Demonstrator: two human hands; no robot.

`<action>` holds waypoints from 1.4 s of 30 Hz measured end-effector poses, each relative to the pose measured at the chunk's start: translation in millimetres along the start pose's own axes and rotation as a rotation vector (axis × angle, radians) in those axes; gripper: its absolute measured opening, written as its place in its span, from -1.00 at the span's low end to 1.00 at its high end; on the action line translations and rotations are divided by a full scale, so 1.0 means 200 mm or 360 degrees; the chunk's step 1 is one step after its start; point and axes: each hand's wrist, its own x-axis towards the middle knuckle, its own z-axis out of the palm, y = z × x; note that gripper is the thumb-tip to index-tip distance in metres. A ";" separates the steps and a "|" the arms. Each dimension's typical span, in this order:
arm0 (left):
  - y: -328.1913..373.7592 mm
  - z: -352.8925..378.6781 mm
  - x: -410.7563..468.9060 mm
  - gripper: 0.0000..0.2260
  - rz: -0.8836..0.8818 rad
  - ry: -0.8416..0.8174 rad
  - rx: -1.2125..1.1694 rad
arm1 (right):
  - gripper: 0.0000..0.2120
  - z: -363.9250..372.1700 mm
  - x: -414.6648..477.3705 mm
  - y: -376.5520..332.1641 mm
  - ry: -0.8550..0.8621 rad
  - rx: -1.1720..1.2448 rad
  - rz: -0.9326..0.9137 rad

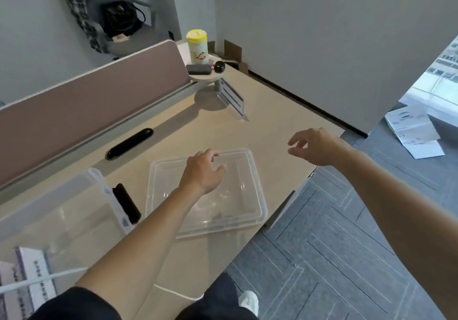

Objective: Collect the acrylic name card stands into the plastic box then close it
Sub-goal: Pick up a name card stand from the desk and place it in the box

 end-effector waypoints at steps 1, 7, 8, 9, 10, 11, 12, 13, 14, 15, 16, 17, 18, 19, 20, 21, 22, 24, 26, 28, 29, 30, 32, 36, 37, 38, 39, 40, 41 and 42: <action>0.03 0.02 0.06 -0.63 -0.0009 0.0000 -0.0022 | -0.69 -0.02 0.05 0.04 0.0012 0.0010 0.0004; 0.14 0.20 0.47 -0.62 -0.0074 0.0036 -0.0148 | -0.64 -0.11 0.44 0.20 -0.0031 -0.0084 -0.0002; 0.15 0.22 0.55 -0.62 -0.0098 0.0049 -0.0182 | -0.63 -0.13 0.52 0.20 -0.0066 -0.0116 -0.0012; 0.16 0.25 0.63 -0.62 -0.0125 0.0067 -0.0222 | -0.63 -0.16 0.61 0.20 -0.0102 -0.0151 -0.0034; 0.18 0.27 0.71 -0.62 -0.0146 0.0086 -0.0262 | -0.63 -0.18 0.69 0.20 -0.0133 -0.0186 -0.0056; 0.19 0.30 0.80 -0.62 -0.0156 0.0105 -0.0301 | -0.63 -0.21 0.78 0.22 -0.0159 -0.0218 -0.0069; 0.21 0.32 0.89 -0.62 -0.0166 0.0125 -0.0336 | -0.63 -0.23 0.86 0.23 -0.0193 -0.0254 -0.0072; 0.22 0.34 0.97 -0.63 -0.0183 0.0145 -0.0368 | -0.63 -0.25 0.94 0.25 -0.0235 -0.0291 -0.0066; 0.23 0.36 1.04 -0.64 -0.0214 0.0161 -0.0400 | -0.63 -0.27 1.03 0.26 -0.0277 -0.0326 -0.0058; 0.24 0.37 1.10 -0.64 -0.0262 0.0170 -0.0436 | -0.63 -0.29 1.10 0.27 -0.0315 -0.0356 -0.0060; 0.25 0.39 1.15 -0.65 -0.0310 0.0171 -0.0465 | -0.63 -0.31 1.18 0.27 -0.0346 -0.0378 -0.0071; 0.25 0.41 1.20 -0.65 -0.0345 0.0166 -0.0483 | -0.63 -0.33 1.26 0.27 -0.0363 -0.0391 -0.0085; 0.26 0.42 1.25 -0.65 -0.0370 0.0159 -0.0494 | -0.63 -0.35 1.33 0.28 -0.0368 -0.0399 -0.0102; 0.26 0.44 1.30 -0.65 -0.0394 0.0155 -0.0509 | -0.63 -0.38 1.40 0.28 -0.0369 -0.0399 -0.0120; 0.27 0.45 1.34 -0.65 -0.0425 0.0149 -0.0527 | -0.62 -0.39 1.46 0.28 -0.0378 -0.0396 -0.0136; 0.27 0.46 1.38 -0.65 -0.0458 0.0142 -0.0547 | -0.62 -0.41 1.52 0.29 -0.0397 -0.0389 -0.0153; 0.28 0.46 1.41 -0.66 -0.0496 0.0139 -0.0565 | -0.62 -0.43 1.58 0.29 -0.0418 -0.0379 -0.0173; 0.30 0.48 1.47 -0.65 -0.0571 0.0138 -0.0588 | -0.62 -0.46 1.69 0.31 -0.0435 -0.0347 -0.0212; 0.33 0.51 1.55 -0.59 -0.0615 0.0151 -0.0617 | -0.63 -0.50 1.80 0.33 -0.0436 -0.0299 -0.0251; 0.38 0.54 1.62 -0.54 -0.0662 0.0201 -0.0634 | -0.63 -0.54 1.92 0.36 -0.0452 -0.0283 -0.0320; 0.40 0.56 1.65 -0.53 -0.0702 0.0235 -0.0644 | -0.62 -0.55 1.98 0.38 -0.0474 -0.0284 -0.0357; 0.42 0.57 1.67 -0.51 -0.0744 0.0277 -0.0657 | -0.62 -0.56 2.05 0.40 -0.0500 -0.0283 -0.0390; 0.46 0.61 1.72 -0.50 -0.0827 0.0355 -0.0675 | -0.61 -0.57 2.20 0.44 -0.0556 -0.0257 -0.0475; 0.56 0.67 1.79 -0.49 -0.1047 0.0520 -0.0648 | -0.66 -0.49 2.53 0.48 -0.0704 0.0008 -0.0622; 0.60 0.69 1.79 -0.48 -0.1127 0.0560 -0.0648 | -0.66 -0.47 2.58 0.48 -0.0755 0.0083 -0.0633; 0.63 0.71 1.80 -0.46 -0.1199 0.0587 -0.0648 | -0.66 -0.45 2.63 0.47 -0.0806 0.0145 -0.0639; 0.68 0.73 1.81 -0.45 -0.1267 0.0594 -0.0656 | -0.65 -0.43 2.67 0.46 -0.0856 0.0186 -0.0647; 0.72 0.75 1.81 -0.45 -0.1323 0.0598 -0.0668 | -0.64 -0.41 2.70 0.44 -0.0905 0.0224 -0.0660; 0.75 0.77 1.82 -0.45 -0.1361 0.0609 -0.0686 | -0.63 -0.39 2.73 0.41 -0.0950 0.0265 -0.0671; 0.77 0.78 1.83 -0.45 -0.1397 0.0630 -0.0709 | -0.63 -0.37 2.76 0.37 -0.0995 0.0312 -0.0663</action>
